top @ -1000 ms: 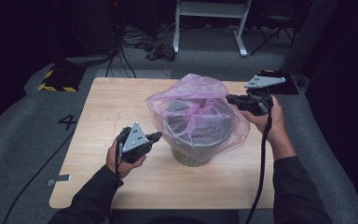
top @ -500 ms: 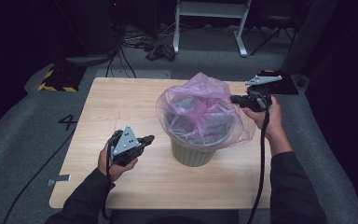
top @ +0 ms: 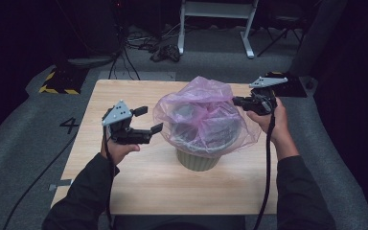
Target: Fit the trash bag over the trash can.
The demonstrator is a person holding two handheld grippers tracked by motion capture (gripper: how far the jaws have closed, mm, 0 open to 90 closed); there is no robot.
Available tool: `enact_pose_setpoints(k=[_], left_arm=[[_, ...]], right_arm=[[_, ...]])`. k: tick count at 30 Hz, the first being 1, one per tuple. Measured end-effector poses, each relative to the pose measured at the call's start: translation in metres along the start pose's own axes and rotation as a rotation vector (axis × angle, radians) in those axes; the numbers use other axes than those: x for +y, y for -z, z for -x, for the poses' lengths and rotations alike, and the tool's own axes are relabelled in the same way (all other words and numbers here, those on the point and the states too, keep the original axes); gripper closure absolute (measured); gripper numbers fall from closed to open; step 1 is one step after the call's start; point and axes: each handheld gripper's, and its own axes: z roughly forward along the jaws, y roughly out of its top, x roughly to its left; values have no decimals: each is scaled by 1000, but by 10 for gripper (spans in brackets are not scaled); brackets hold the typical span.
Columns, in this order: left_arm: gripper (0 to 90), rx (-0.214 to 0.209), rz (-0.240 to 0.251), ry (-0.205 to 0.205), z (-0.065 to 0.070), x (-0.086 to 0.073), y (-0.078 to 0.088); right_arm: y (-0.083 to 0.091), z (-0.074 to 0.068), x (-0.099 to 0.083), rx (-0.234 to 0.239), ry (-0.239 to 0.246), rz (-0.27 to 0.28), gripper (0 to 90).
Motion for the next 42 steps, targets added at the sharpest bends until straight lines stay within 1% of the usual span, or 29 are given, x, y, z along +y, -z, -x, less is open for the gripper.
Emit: enact_pose_setpoints(k=[1,2,3,4,5,6,9,11,12,13,14,15,16,17,18,19,21,22,23,26,28,30,31,32,33,34,36,41,42], left_arm=[[195,-2,-10,2,-3,0,-4],[239,16,-9,9,-8,0,-9],[347,21,-14,22,-11,-1,-12],[418,5,-25,23,-14,-1,-16],[515,-5,-31,-3,-16,-1,-18],[622,20,-31,-35,-15,-1,-20],[900,49,-44,-95,-13,-1,-25],[900,47,-61,-119,-12,0,-27],[900,58,-75,-133,-10,0,-28],[900,53,-84,-141,-10,-1,-29],[900,37,-80,-132,-11,-2,-29],[900,61,-77,-139,-12,-2,-29],[900,74,-61,-137,-13,-2,-28],[900,75,-21,-124,-16,-2,-25],[846,59,21,-108,-18,-1,-22],[678,49,40,-95,-19,0,-20],[401,32,36,-71,-19,4,-19],[332,31,45,-77,-18,5,-18],[307,23,58,-86,-17,6,-16],[176,-42,71,-79,-15,8,-12],[158,-68,85,-79,-13,11,-9],[156,-114,68,-91,-9,12,-4],[156,-112,62,-100,-8,12,-2],[157,-150,65,-90,-7,10,1],[166,-168,52,-84,-7,9,2],[165,-156,50,-91,-5,8,3],[158,-195,58,-66,-4,8,3],[155,-178,22,-42,-3,17,-14],[155,-173,18,-48,-2,18,-17]], right_arm=[[1,0,0,28,-6,10,868],[1,0,0,30,-5,10,867],[1,0,-1,32,-4,8,868],[1,1,-1,45,-2,12,867],[1,1,-1,55,-1,17,867],[1,2,-2,55,1,16,867],[2,4,-3,61,-8,19,867],[2,4,-3,56,-3,23,867],[2,5,-4,52,-3,25,867],[3,5,-4,47,-5,26,865],[3,6,-5,42,-9,29,864],[3,8,-6,43,-18,34,863],[3,9,-6,40,-22,30,864],[2,10,-7,40,-23,26,863],[2,11,-7,40,-21,22,863],[2,11,-8,42,-20,24,863],[2,9,-8,54,-15,33,859],[2,8,-7,60,-4,35,855],[2,8,-7,57,1,34,849],[3,6,-5,57,-1,37,829],[3,6,-4,56,2,33,826],[4,5,-4,46,4,33,832],[5,5,-3,41,6,38,840],[6,5,-3,40,5,45,847],[8,4,-2,45,4,52,860],[9,4,-2,43,6,52,864],[10,3,-1,48,9,56,865],[9,-1,1,60,29,61,859],[8,-2,1,62,32,63,856]])
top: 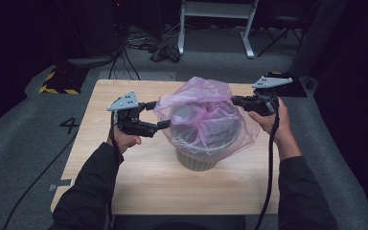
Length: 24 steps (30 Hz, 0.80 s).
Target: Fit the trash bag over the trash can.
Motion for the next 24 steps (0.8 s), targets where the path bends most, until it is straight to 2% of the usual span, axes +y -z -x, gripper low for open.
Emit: enact_pose_setpoints(k=[2,3,5,6,8,10,11,13,15,16,18,20,22,24], left_arm=[[177,33,-5,-24,1,2,-5],[249,60,-4,-37,2,3,-7],[425,157,-39,-62,3,5,-11],[526,161,-37,-70,3,5,-11],[711,232,-54,-81,0,5,-13],[853,244,-48,-87,-3,4,-12],[890,257,-60,-97,-4,4,-13],[898,249,-95,-116,-6,3,-12],[899,271,-120,-120,-8,0,-10],[899,263,-130,-115,-11,-2,-8],[899,280,-153,-104,-15,-7,-6],[899,274,-176,-92,-20,-14,-6],[899,273,-195,-72,-24,-22,-10],[899,269,-205,-63,-25,-28,-14]], right_arm=[[0,-1,1,9,12,6,848],[0,-2,1,9,15,8,847],[-1,-2,2,13,18,8,848],[-1,-2,1,15,18,8,848],[-1,-3,1,17,18,8,848],[-1,-3,1,15,21,10,848],[-1,-3,1,14,18,12,849],[-1,-2,1,5,14,11,859],[-1,1,0,-10,0,9,873],[-1,2,-1,-24,-5,7,882],[-2,7,-3,-46,-28,1,888],[-6,13,-6,-45,-66,-6,888],[-11,14,-9,-41,-78,-21,888],[-17,15,-12,-56,-88,-36,888]])
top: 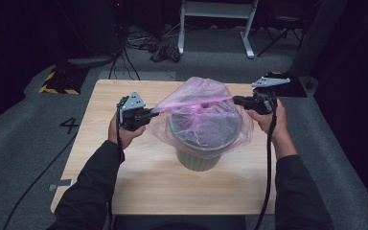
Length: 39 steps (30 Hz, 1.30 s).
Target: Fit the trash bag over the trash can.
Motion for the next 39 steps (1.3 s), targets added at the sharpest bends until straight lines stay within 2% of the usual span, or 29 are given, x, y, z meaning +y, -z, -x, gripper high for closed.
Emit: enact_pose_setpoints(k=[3,7,9,13,16,18,21,23,25,26,28,29,31,33,34,36,38,39], left_arm=[[898,1,2,-2,3,-4,-8],[897,7,26,-3,3,-1,-12],[897,7,12,-7,2,-1,-17],[898,-25,-14,11,2,-4,-30],[897,-41,-29,44,3,-6,-40],[897,-65,-44,44,4,-7,-43],[895,-79,-48,38,7,-11,-43],[889,-81,-64,55,6,-14,-43],[881,-111,-76,65,4,-17,-42],[865,-105,-74,65,5,-20,-41],[746,-88,-54,68,5,-24,-36],[630,-61,-55,79,4,-25,-32],[528,-40,-38,90,1,-30,-20],[422,-12,-34,92,-2,-33,-9],[383,-15,-26,97,-4,-35,-2],[310,25,-11,80,-4,-39,14],[251,30,-12,82,-6,-45,26],[230,35,-13,83,-6,-47,30]], right_arm=[[-5,4,-2,-10,-26,0,888],[-8,9,-3,-19,-48,2,888],[-10,12,-5,-17,-57,1,888],[-20,18,-16,12,-97,-25,887],[-28,20,-24,42,-135,-39,884],[-32,21,-29,70,-151,-62,883],[-34,18,-40,92,-150,-75,882],[-33,18,-45,103,-155,-69,885],[-30,18,-51,120,-169,-46,889],[-28,18,-54,121,-175,-33,889],[-24,16,-56,120,-176,-20,855],[-21,16,-57,101,-158,-6,763],[-13,18,-58,66,-151,3,732],[-2,22,-60,28,-160,29,658],[5,24,-61,7,-154,40,641],[20,27,-64,15,-127,73,571],[31,25,-68,20,-83,72,513],[38,22,-71,25,-43,71,501]])
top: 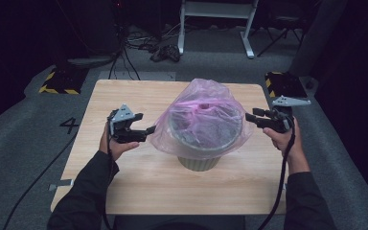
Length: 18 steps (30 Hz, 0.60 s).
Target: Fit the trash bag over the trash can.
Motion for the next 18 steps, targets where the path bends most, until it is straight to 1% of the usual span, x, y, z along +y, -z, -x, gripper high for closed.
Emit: enact_pose_setpoints(k=[2,4,5,7,8,10,11,12,13,14,15,16,17,18], left_arm=[[217,3,-1,1,-1,-6,9],[209,1,0,-5,0,-12,17],[202,-2,3,-17,2,-14,21],[194,6,4,-36,7,-17,29],[190,-3,14,-43,8,-17,31],[195,-19,43,-41,9,-16,33],[201,-7,49,-45,10,-14,32],[212,-13,53,-45,13,-12,29],[222,-53,57,-50,17,-9,26],[239,-55,55,-69,24,-7,22],[255,-25,39,-94,29,-5,19],[295,1,12,-126,35,-2,13],[397,-6,-4,-139,39,-1,8],[429,-11,-16,-143,41,-1,2]], right_arm=[[7,-3,-3,-4,23,-9,448],[12,-4,-6,5,28,-7,387],[14,-5,-7,10,32,-1,374],[19,-10,-8,15,65,7,360],[21,-13,-8,33,73,15,366],[21,-16,-8,49,75,16,364],[20,-19,-8,54,79,11,349],[21,-22,-8,57,89,10,341],[22,-25,-8,61,96,16,345],[23,-28,-9,68,86,25,352],[21,-30,-9,72,78,22,371],[20,-31,-9,66,80,13,432],[17,-32,-10,61,88,0,497],[14,-31,-10,51,83,-16,561]])
